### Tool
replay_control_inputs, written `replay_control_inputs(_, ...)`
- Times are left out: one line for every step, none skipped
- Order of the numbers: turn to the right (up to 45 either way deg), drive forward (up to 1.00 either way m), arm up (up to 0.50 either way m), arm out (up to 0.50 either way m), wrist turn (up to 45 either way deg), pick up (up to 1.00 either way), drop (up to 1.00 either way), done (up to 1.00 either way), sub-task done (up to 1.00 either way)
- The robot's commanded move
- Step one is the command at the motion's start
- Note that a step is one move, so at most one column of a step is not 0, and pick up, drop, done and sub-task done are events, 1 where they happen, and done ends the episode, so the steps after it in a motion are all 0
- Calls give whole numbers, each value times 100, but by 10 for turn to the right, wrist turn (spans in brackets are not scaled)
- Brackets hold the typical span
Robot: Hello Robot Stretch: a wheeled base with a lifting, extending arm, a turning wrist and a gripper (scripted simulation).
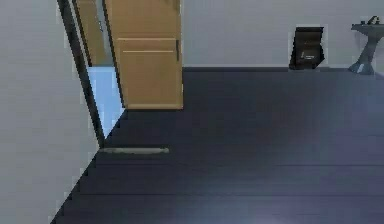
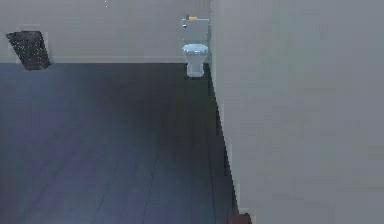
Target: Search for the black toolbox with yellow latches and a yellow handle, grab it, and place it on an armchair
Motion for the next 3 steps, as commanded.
replay_control_inputs(0,25,0,0,0,0,0,0,0)
replay_control_inputs(150,0,0,0,0,0,0,0,0)
replay_control_inputs(0,100,0,0,0,0,0,0,0)
